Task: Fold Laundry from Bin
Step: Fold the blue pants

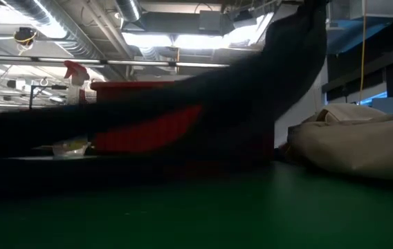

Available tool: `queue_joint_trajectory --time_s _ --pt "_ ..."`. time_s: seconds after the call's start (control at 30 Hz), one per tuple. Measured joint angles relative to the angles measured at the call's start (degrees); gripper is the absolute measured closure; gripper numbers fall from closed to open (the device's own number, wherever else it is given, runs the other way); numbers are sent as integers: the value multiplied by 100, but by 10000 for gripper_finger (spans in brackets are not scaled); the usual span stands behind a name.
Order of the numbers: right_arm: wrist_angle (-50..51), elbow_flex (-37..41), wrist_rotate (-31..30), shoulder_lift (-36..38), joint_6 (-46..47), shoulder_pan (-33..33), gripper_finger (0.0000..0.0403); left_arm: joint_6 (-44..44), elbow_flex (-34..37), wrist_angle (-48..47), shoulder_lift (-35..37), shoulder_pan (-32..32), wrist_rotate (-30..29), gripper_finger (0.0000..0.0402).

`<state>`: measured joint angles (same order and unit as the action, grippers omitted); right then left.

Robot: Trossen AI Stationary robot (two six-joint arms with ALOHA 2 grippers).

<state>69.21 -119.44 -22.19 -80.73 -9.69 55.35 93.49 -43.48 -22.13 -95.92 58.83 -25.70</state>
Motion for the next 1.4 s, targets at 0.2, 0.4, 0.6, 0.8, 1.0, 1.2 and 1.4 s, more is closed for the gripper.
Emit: queue_joint_trajectory --time_s 0.2,0.4,0.6,0.8,1.0,1.2,1.4 --pt "443 -4 175 359 886 -557 357 1076 10 54 11 944 -17 231" --pt "1053 3 -351 459 1420 -1072 357 1563 35 88 -15 1465 -392 238" --pt "1468 939 -1038 728 2107 -1237 357 1565 38 144 -15 1479 -435 238" --pt "1469 2485 -1213 1460 2740 -1237 357 1339 38 186 -17 1515 -435 238" --pt "1483 2778 -1182 2027 3247 -1564 357 1135 38 246 -17 1517 -405 238" --pt "1880 2784 -1213 2317 3845 -1904 357 1091 38 249 -17 1517 -400 238" --pt "1819 3326 -1411 2347 3920 -1897 357 1096 38 254 -17 1517 -400 238"
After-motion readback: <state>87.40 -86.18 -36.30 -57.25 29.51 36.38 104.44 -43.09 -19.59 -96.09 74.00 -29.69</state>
